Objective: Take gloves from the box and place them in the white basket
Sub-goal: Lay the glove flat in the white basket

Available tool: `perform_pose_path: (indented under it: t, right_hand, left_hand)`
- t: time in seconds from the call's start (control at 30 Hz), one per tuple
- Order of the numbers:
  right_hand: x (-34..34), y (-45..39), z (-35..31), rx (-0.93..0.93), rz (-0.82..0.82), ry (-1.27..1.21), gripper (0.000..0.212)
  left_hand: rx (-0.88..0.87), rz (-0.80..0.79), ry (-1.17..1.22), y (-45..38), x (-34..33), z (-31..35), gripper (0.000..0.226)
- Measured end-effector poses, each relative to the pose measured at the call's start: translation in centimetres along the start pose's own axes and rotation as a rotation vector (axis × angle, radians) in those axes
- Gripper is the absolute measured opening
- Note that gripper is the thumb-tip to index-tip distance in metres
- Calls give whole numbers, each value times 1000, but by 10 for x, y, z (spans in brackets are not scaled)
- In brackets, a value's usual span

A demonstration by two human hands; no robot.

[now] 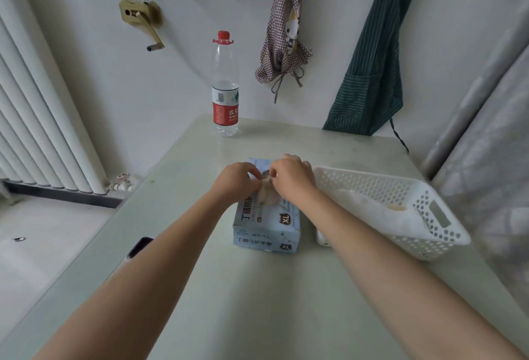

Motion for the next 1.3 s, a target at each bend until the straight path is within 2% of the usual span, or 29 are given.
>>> perform_pose_path:
  t: [0.23, 0.33, 0.43, 0.7, 0.87, 1.03, 1.17, 1.23, 1.3]
  right_hand:
    - [6, 4, -4, -10, -7, -76, 13]
    - [12, 6, 1, -35, 48, -141, 9]
    - [22, 7, 5, -53, 94, -201, 14]
    - [55, 3, 13, -66, 322, -554, 15]
    - [66, 6, 15, -204, 173, -903, 13]
    - [81, 13, 14, -242, 130, -1049, 18]
    - [90, 17, 16, -256, 123, -1059, 21]
    - [93, 19, 16, -257, 100, -1096, 15]
    - [94, 21, 18, -263, 92, -1120, 15]
  left_hand:
    - [23, 12, 15, 1, -7, -5, 9]
    - [40, 21, 32, 2, -8, -6, 12]
    - [47, 24, 25, 2, -9, -5, 10]
    - [94, 35, 49, 4, -2, 4, 11]
    - [-10, 214, 313, 10, 15, 25, 24]
    - [-173, 57, 508, 15, 26, 45, 26]
    - [-183, -40, 573, 20, 32, 57, 31]
    - [-169, -71, 536, 20, 31, 60, 22]
    - [-112, -19, 595, 18, 31, 60, 13]
Point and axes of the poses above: each hand's wrist, its own y-axis away from the middle knuckle, its own x-axis out of the back of the hand, z = x × y, the point moved 1 cm from there along -y, towards the middle knuckle, and after that the axes turned 6 degrees about -x, right-handed, at the moved point
